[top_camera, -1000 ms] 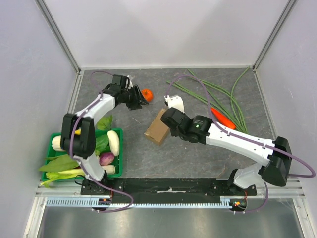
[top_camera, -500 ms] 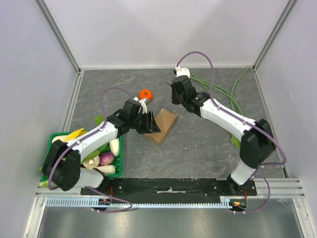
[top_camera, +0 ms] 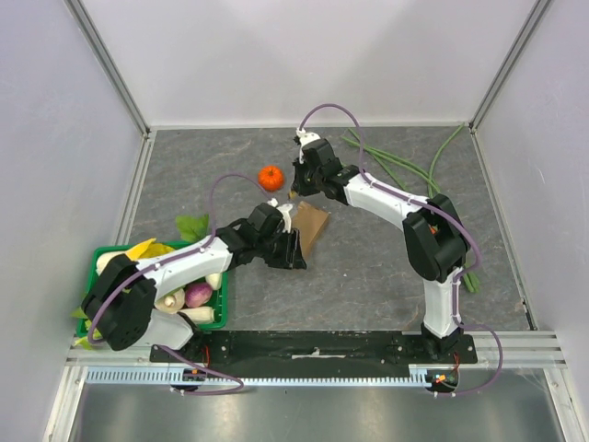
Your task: Unpack the express box
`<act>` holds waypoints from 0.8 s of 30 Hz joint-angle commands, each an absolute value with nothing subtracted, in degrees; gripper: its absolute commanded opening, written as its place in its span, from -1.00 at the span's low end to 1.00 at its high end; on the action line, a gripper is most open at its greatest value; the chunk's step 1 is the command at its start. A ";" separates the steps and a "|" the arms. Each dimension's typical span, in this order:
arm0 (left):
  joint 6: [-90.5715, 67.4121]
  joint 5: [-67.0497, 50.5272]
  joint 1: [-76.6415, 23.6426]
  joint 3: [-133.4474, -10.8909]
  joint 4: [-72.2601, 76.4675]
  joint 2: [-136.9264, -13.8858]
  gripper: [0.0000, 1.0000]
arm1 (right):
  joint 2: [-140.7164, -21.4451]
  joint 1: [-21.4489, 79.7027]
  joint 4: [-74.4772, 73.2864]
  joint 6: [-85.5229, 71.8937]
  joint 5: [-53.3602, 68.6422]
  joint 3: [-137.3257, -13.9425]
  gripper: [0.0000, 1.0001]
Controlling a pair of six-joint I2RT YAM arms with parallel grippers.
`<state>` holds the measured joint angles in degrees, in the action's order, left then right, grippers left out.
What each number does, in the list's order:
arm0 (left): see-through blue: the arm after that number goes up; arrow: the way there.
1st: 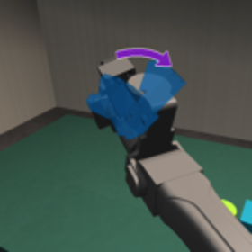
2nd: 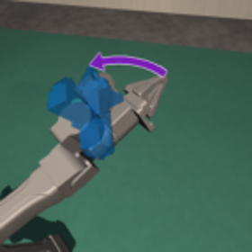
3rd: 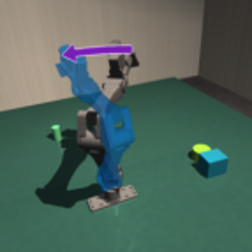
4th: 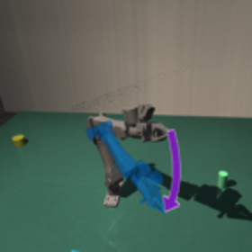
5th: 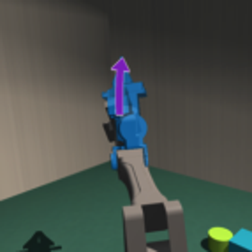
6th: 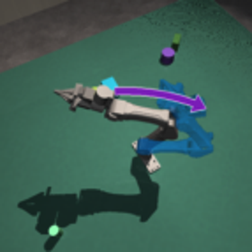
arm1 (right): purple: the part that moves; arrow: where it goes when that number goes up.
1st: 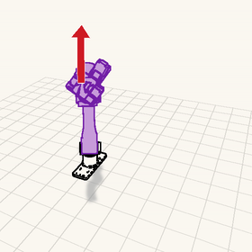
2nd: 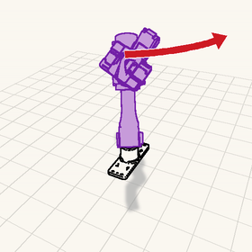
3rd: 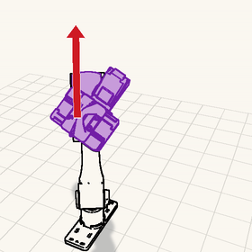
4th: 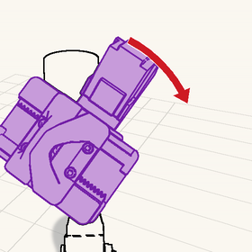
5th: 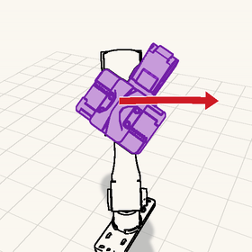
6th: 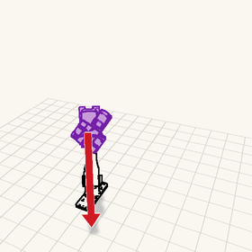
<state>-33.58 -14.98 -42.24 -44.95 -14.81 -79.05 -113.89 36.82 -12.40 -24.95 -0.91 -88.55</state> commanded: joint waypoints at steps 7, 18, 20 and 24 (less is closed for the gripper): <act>-30.06 -11.26 -45.70 -48.87 -17.48 -86.22 -0.06 | -110.14 35.77 -10.46 -23.12 1.50 -82.54 -1.00; -34.71 -0.53 -42.99 -51.94 -22.67 -88.24 -0.08 | -100.38 35.68 -15.99 -21.97 -4.65 -72.34 -1.00; -35.07 -0.79 -41.67 -52.73 -22.68 -88.50 -0.08 | -97.57 35.68 -17.04 -22.50 -5.10 -70.33 -1.00; -35.33 -4.64 -38.33 -53.96 -20.49 -90.70 -0.08 | -93.35 35.68 -18.37 -23.03 -4.05 -66.54 -1.00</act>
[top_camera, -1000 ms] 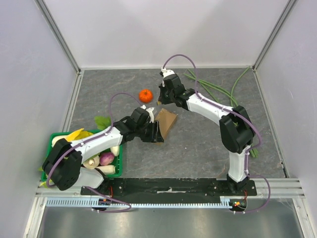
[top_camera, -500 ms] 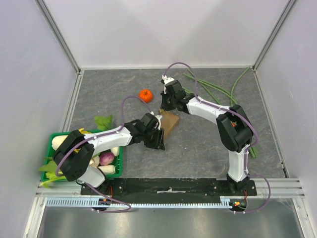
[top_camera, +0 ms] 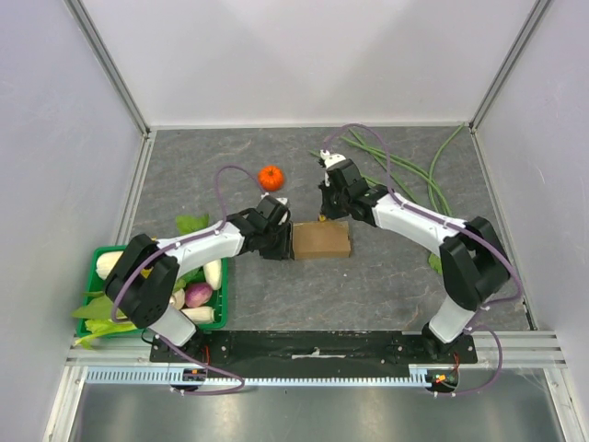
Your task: Unpack the express box
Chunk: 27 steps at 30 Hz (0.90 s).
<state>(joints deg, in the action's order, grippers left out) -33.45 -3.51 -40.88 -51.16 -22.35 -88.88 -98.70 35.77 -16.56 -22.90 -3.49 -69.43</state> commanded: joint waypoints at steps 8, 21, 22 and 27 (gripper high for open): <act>-35.42 -9.92 -36.39 -61.43 -17.23 -99.74 -0.08 | -85.61 35.77 -19.95 -24.78 -2.03 -58.90 -1.00; -40.16 -21.43 -27.51 -60.22 -10.73 -96.34 0.00 | -79.98 36.30 -19.42 -34.89 -8.96 -54.58 -1.00; -40.78 -22.32 -27.51 -58.03 -9.07 -94.50 0.02 | -79.89 36.30 -19.42 -35.15 -9.05 -54.49 -1.00; -43.86 -27.33 -27.42 -51.95 -2.56 -90.62 0.13 | -80.07 36.30 -19.42 -35.86 -9.41 -54.58 -1.00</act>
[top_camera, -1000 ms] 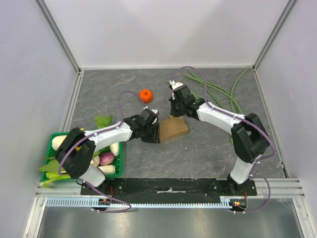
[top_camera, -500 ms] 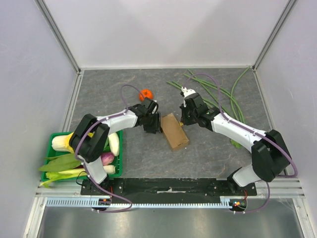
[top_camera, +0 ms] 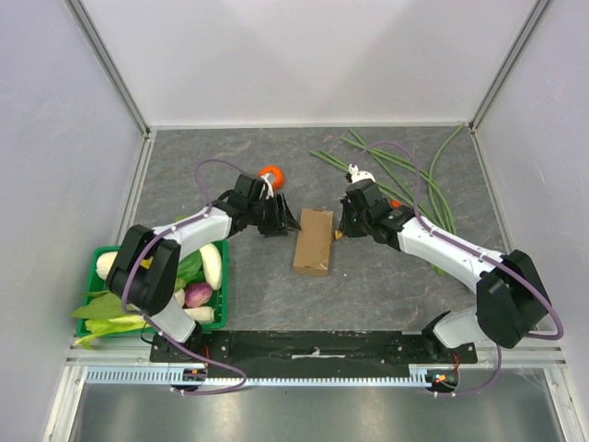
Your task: Unpack the express box
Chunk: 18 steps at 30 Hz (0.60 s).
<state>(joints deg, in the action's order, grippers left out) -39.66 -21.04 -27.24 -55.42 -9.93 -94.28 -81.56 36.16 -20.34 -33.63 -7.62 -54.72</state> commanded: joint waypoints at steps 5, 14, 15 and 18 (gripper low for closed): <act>-43.07 -30.41 -27.42 -50.89 -0.35 -91.67 0.15 | -80.07 36.47 -19.25 -35.77 -8.62 -54.67 -1.00; -41.22 -30.67 -26.98 -51.50 -2.11 -96.24 -0.48 | -79.11 37.44 -17.84 -36.65 -6.68 -54.49 -1.00; -41.13 -30.59 -26.90 -51.68 -2.81 -97.02 -0.49 | -78.75 37.53 -17.84 -36.74 -6.51 -54.58 -1.00; -40.96 -30.50 -26.11 -51.33 -3.60 -97.64 -0.57 | -77.52 37.62 -17.75 -37.53 -5.72 -54.76 -1.00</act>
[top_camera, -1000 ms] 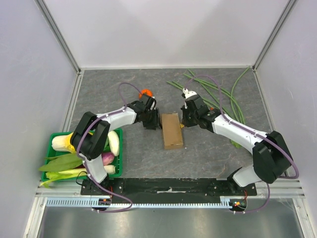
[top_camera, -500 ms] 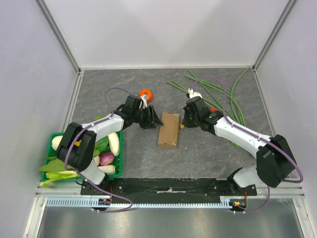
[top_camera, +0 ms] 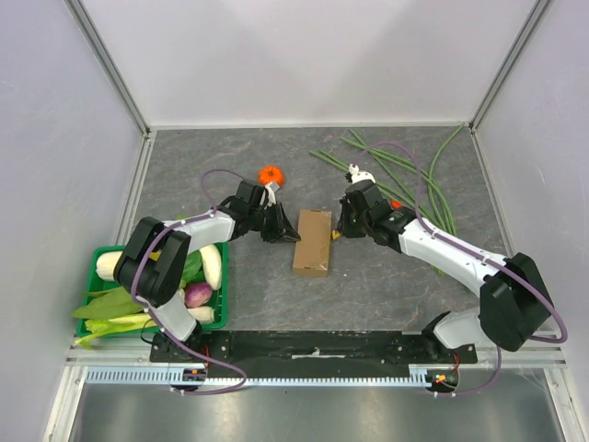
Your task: Unpack the express box
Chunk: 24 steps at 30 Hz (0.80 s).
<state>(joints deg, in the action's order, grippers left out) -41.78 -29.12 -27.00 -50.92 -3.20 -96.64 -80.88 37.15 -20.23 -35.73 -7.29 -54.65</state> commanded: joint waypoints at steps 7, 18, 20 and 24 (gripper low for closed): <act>-41.13 -30.41 -21.98 -49.40 -4.13 -97.47 -0.65 | -75.41 37.97 -17.49 -38.50 -4.39 -55.72 -1.00; -43.68 -35.32 -16.18 -45.18 -1.23 -98.26 -0.67 | -74.18 38.58 -19.77 -38.76 -8.96 -58.53 -1.00; -43.77 -35.51 -15.47 -44.83 -1.49 -98.35 -0.67 | -75.14 38.58 -20.21 -38.76 -9.75 -58.71 -1.00; -43.94 -35.86 -15.03 -44.65 -1.58 -98.61 -0.67 | -77.95 38.67 -20.04 -38.76 -9.41 -59.06 -1.00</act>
<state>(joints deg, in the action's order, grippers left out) -42.78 -35.90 -15.22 -45.10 -1.21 -97.84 -76.14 38.48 -20.23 -38.02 -7.84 -56.47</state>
